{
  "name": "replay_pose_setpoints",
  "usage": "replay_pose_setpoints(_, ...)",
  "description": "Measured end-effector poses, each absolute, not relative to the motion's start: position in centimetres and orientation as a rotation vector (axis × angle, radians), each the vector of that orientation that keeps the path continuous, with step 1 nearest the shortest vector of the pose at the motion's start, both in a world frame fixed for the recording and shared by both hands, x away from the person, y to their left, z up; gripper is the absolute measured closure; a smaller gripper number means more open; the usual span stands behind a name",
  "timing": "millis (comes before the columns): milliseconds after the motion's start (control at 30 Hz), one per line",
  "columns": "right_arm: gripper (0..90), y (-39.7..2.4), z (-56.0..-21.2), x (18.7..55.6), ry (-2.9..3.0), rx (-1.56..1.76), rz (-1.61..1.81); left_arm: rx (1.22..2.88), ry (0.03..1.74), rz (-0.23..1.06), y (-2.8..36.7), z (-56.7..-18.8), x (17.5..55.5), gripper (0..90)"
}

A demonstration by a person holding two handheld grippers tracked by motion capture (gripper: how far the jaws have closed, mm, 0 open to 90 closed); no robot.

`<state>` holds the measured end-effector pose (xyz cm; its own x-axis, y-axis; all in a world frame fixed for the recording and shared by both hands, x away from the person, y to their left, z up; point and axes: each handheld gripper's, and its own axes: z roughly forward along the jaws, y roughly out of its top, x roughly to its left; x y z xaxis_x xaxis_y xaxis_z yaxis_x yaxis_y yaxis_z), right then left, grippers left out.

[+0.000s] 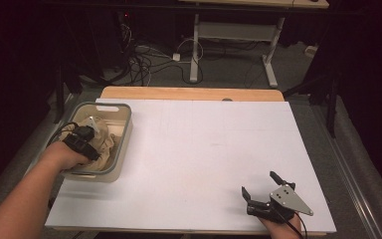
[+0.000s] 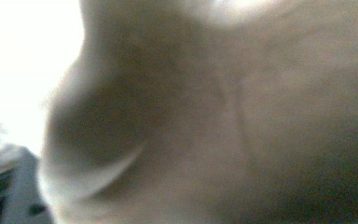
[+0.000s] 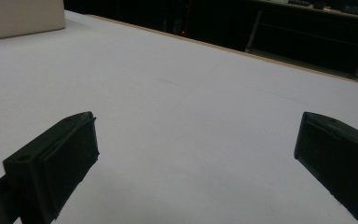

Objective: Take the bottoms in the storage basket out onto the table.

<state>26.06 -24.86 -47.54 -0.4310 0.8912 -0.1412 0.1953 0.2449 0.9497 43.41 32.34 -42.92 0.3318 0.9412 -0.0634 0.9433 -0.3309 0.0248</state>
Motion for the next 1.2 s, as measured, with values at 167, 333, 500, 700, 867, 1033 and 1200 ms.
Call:
replay_pose_setpoints(167, 0.4, -24.8, -47.6, 26.0, 1.799, 0.990, 1.227, 2.551, 1.794, -0.084, 32.2, -43.5, 44.2, 53.7)
replay_pose_setpoints(333, 0.4, -24.8, -47.6, 26.1, 1.804, 0.995, 1.232, 2.582, 1.772, -0.060, 31.9, -43.5, 44.1, 58.8)
replay_pose_setpoints(500, 0.4, -24.8, -47.6, 26.1, 1.805, 0.992, 1.228, 2.594, 1.720, -0.062, 31.8, -43.4, 44.0, 59.8)
replay_pose_setpoints(700, 0.4, -24.8, -47.5, 26.1, 1.806, 0.993, 1.229, 2.569, 1.647, -0.068, 32.2, -42.9, 43.5, 60.4)
replay_pose_setpoints(867, 0.4, -24.8, -47.5, 26.1, 1.801, 0.995, 1.237, 2.564, 1.617, -0.052, 32.4, -42.5, 43.2, 60.1)
replay_pose_setpoints(1033, 0.4, -24.9, -47.5, 26.1, 1.798, 0.995, 1.243, 2.564, 1.628, -0.032, 32.3, -41.8, 43.3, 60.0)
replay_pose_setpoints(1200, 0.4, -25.0, -47.5, 26.0, 1.797, 0.997, 1.242, 2.558, 1.617, -0.024, 32.4, -40.8, 43.3, 59.8)
